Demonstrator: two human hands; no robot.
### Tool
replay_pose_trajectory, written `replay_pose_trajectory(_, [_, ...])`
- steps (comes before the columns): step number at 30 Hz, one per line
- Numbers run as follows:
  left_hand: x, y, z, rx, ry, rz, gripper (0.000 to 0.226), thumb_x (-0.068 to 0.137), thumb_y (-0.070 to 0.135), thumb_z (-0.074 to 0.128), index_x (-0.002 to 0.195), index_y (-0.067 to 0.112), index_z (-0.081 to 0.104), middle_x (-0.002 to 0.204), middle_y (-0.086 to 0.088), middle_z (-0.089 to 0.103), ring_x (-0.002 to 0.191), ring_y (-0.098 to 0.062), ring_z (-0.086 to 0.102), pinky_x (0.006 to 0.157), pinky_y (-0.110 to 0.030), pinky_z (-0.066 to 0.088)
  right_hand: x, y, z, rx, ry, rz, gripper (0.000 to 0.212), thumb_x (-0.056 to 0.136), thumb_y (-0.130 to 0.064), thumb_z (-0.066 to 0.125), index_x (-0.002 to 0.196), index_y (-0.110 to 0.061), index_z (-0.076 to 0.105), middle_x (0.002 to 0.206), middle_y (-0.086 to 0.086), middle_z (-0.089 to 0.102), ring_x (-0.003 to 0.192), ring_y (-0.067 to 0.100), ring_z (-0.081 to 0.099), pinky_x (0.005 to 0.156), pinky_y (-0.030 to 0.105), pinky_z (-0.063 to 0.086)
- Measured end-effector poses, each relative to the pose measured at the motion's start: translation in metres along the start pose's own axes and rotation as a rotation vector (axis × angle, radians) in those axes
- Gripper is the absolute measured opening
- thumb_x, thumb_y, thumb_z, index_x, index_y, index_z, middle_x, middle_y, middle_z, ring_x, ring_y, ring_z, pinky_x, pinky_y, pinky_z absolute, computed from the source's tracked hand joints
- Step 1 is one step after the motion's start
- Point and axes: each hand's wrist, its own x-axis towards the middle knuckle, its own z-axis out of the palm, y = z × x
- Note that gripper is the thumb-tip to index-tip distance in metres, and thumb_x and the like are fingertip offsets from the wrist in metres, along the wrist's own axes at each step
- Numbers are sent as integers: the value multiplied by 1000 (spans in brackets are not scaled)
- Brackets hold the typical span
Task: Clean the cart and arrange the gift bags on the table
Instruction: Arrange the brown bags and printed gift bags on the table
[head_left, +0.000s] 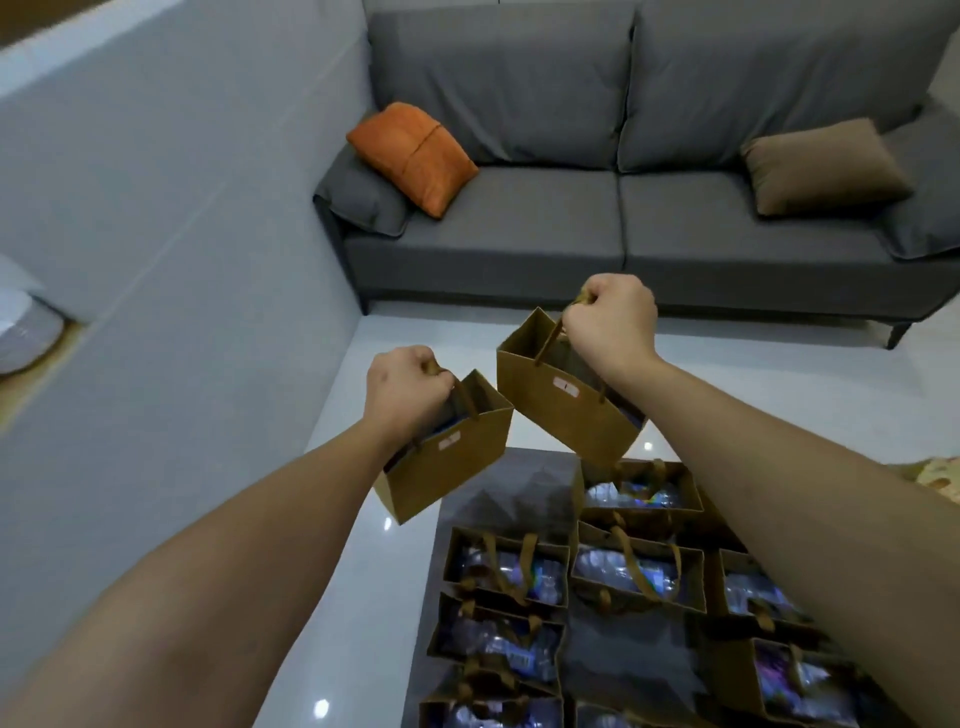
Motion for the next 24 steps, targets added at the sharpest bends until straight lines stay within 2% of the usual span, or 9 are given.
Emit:
replay_pose_trajectory(3, [-4, -15, -25, 8, 21, 4, 22, 90, 24, 67, 69, 23, 61, 67, 1, 59, 69, -17, 62, 58, -24, 49, -8, -9, 15, -25, -75, -23, 28, 88, -3, 64, 66, -19, 57, 65, 1, 55, 65, 15, 56, 54, 22, 42])
replay_pose_trajectory(6, [-11, -31, -45, 29, 13, 7, 33, 87, 15, 65, 59, 24, 51, 58, 4, 51, 61, -15, 54, 52, -21, 37, -15, -10, 33, -137, -190, -72, 20, 83, -3, 64, 68, -15, 61, 66, 5, 58, 68, 21, 60, 56, 31, 50])
replay_pose_trajectory(7, [-14, -37, -50, 38, 8, -3, 34, 86, 13, 65, 57, 24, 50, 57, 4, 50, 59, -15, 51, 52, -21, 35, -17, -10, 40, -182, -243, -93, 19, 83, -3, 63, 69, -15, 62, 66, 5, 58, 67, 21, 59, 55, 33, 49])
replay_pose_trajectory(11, [-27, -61, -58, 93, -4, -49, 36, 82, 10, 63, 53, 23, 46, 52, 7, 45, 54, -12, 44, 50, -22, 31, -30, -2, 70, -262, -410, -124, 26, 86, -4, 62, 67, -21, 57, 67, 1, 57, 66, 15, 55, 52, 22, 36])
replay_pose_trajectory(16, [-39, -96, -53, 197, -39, -115, 31, 78, 16, 62, 52, 20, 46, 52, 4, 48, 61, -20, 50, 55, -26, 36, -42, 18, 111, -320, -580, -139, 24, 86, -3, 62, 68, -19, 59, 71, 3, 60, 70, 17, 58, 52, 23, 37])
replay_pose_trajectory(19, [-46, -115, -49, 216, -40, -159, 28, 76, 16, 60, 52, 17, 45, 50, 1, 46, 59, -22, 49, 53, -26, 35, -51, 34, 136, -399, -680, -178, 25, 84, -3, 62, 66, -20, 56, 71, 3, 59, 70, 19, 58, 51, 24, 35])
replay_pose_trajectory(24, [-58, -135, -35, 228, -54, -152, 34, 76, 15, 61, 49, 18, 39, 47, 4, 39, 54, -18, 42, 51, -26, 29, -59, 67, 172, -458, -718, -178, 21, 83, -3, 59, 67, -16, 59, 70, 5, 59, 68, 22, 57, 50, 26, 35])
